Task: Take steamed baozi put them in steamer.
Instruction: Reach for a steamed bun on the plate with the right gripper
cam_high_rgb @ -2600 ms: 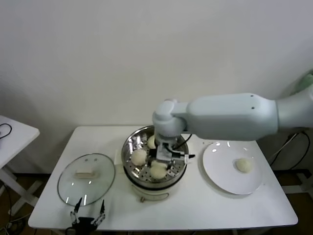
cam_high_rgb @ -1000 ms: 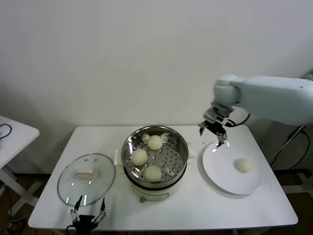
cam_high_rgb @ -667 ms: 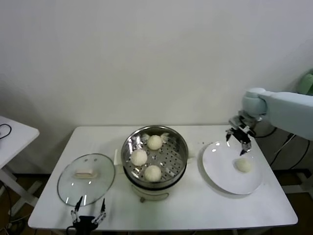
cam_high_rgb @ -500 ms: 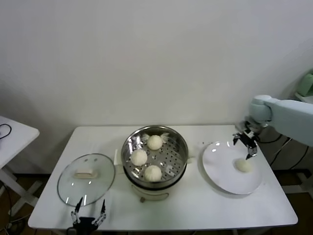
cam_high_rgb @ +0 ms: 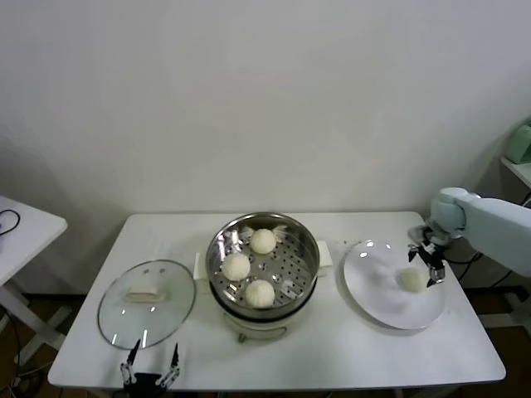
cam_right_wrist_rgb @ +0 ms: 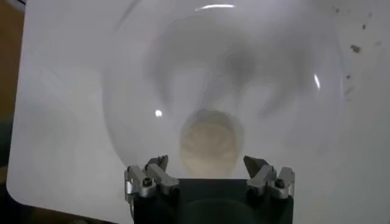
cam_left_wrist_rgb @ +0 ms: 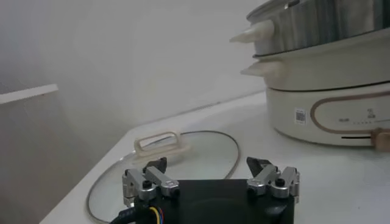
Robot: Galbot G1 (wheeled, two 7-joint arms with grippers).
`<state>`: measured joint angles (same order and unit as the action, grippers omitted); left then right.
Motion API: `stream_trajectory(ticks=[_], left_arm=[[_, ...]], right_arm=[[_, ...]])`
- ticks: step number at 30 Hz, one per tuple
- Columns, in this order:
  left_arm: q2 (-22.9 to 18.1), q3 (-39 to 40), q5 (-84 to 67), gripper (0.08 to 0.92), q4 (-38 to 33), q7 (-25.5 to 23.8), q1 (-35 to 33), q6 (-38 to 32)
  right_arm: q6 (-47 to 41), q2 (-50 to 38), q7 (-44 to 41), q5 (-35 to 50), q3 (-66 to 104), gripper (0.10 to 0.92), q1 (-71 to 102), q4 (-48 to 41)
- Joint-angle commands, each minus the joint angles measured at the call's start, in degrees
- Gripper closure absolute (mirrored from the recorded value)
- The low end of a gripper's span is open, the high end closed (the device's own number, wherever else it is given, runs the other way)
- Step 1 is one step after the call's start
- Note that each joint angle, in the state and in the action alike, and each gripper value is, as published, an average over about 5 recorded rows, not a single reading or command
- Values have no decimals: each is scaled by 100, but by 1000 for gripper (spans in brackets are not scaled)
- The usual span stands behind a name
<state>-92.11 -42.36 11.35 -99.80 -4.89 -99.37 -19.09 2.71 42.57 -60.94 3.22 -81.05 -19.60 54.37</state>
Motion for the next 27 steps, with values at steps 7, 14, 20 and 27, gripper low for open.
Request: stream_trajectory(ticks=[7,14,20,27], left_arm=[[-14,6,59,177,5,25,-5,-6],[-20,22,57,177,4,33,2,-6],[-15,15,50,177,-3,32,10,0],[-19,39,52,177,7,33,23,4]], right_arm=[[28,114,172,-437,1099,203,855,-568],[19,109,202,-518,1145,203,893,-519],[3,23,186,-641,1163,264,882,-374],[-7,-1,192,-653,1188,324,817,-290]])
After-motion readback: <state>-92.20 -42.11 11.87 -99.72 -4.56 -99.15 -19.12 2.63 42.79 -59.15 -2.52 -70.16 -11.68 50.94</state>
